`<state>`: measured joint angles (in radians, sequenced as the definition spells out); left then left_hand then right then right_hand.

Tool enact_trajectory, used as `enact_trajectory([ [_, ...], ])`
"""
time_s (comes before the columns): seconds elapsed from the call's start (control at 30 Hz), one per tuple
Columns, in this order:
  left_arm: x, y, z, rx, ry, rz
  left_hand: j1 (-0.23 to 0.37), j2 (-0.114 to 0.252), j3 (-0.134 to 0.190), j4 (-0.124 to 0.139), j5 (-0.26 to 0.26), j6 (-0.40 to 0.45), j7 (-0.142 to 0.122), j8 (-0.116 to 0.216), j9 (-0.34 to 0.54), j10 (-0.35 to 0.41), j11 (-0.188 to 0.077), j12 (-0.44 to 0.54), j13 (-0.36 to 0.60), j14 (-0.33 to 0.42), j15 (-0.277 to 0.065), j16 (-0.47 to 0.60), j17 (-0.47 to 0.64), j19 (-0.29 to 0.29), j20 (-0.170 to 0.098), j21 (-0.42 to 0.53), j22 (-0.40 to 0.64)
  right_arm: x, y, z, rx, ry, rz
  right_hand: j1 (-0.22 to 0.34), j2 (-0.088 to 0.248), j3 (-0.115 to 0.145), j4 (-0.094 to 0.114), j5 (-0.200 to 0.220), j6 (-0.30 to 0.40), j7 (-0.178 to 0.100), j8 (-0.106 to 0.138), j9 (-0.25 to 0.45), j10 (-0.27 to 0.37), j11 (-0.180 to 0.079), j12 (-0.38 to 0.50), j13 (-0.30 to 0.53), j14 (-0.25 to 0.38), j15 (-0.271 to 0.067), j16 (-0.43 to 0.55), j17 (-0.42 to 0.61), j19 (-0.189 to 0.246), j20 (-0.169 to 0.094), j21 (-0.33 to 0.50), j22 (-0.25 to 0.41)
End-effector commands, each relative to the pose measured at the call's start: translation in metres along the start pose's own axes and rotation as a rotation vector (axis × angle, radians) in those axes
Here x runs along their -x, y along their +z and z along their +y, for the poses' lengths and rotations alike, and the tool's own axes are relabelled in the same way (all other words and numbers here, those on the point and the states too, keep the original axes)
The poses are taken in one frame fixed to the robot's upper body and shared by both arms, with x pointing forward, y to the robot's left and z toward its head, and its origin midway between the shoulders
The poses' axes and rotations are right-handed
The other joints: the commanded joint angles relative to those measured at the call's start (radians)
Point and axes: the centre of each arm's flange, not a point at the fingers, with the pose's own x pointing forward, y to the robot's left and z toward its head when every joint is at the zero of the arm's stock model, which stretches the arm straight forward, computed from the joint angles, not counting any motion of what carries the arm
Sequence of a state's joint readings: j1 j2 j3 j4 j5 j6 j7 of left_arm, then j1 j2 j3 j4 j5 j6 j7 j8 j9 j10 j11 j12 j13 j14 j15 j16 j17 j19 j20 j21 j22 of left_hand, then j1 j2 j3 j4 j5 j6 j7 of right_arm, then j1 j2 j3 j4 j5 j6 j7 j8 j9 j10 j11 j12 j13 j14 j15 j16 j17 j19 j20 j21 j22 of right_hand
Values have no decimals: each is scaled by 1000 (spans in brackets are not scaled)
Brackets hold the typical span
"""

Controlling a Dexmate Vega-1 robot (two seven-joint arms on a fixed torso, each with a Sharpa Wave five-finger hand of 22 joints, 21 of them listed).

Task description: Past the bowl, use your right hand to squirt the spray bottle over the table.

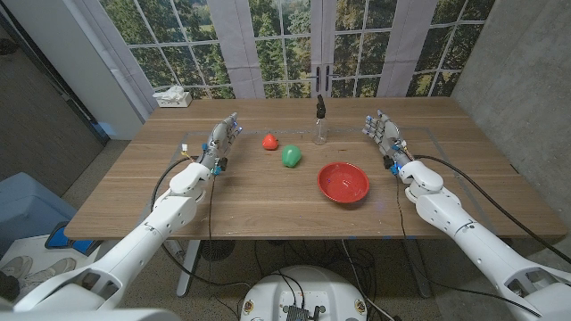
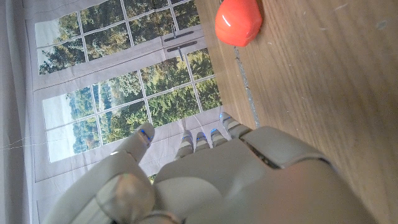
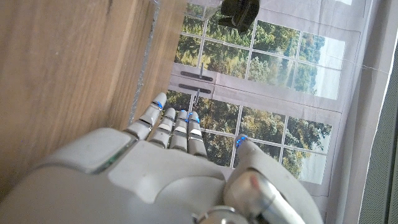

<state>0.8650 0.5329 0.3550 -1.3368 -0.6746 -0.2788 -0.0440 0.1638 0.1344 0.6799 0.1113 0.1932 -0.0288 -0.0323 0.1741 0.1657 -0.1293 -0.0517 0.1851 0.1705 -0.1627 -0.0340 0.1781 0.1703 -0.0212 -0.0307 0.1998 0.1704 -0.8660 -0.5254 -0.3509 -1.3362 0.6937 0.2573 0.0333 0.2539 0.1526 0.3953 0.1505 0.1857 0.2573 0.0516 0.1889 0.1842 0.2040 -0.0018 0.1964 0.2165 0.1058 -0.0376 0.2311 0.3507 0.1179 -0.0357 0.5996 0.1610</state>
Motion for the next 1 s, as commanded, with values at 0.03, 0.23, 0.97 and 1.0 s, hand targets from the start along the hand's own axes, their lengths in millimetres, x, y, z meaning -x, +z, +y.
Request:
enact_trajectory([
  [0.03, 5, 6, -5, 20, -20, 0, 7, 63, 9, 1, 7, -1, -6, 4, 5, -5, 3, 7, 5, -5, -48, 5, 3, 1, -72, 7, 5, 16, -6, -13, -57, -19, 24, 3, 27, 5, -2, 7, 5, 2, 5, 4, 6, 3, 4, 3, 5, -13, 5, 2, 11, -59, 3, 1],
  [0.23, 4, 10, -7, -3, -24, -5, 6, 64, 10, 3, 8, -1, -5, 4, 5, -5, 2, 7, 5, -6, -49, 5, 4, 1, -73, 7, 5, 21, -4, -15, -31, -33, 13, -1, 19, 4, -3, 6, 4, 4, 5, 4, 5, 5, 4, 3, 5, -11, 4, 0, 13, -57, 0, 1],
  [0.97, 8, 10, 5, 11, -28, -25, 4, 60, 12, 4, 10, -2, -4, 4, 5, -4, 1, 7, 5, -4, -49, 4, 3, 4, -75, 5, 5, 44, -4, 23, 130, -106, -50, 29, 7, 20, -58, 1, 11, 11, 8, 3, 20, 15, 9, -3, 26, 4, 7, -20, 34, -30, -22, 3],
  [1.0, 8, 10, 6, 13, -31, -25, 4, 60, 12, 4, 10, -2, -4, 4, 5, -4, 2, 7, 5, -4, -49, 4, 3, 4, -75, 5, 5, 44, -4, 25, 137, -106, -51, 30, 7, 20, -59, 1, 11, 11, 8, 3, 19, 14, 8, -3, 25, 4, 7, -20, 35, -30, -23, 3],
])
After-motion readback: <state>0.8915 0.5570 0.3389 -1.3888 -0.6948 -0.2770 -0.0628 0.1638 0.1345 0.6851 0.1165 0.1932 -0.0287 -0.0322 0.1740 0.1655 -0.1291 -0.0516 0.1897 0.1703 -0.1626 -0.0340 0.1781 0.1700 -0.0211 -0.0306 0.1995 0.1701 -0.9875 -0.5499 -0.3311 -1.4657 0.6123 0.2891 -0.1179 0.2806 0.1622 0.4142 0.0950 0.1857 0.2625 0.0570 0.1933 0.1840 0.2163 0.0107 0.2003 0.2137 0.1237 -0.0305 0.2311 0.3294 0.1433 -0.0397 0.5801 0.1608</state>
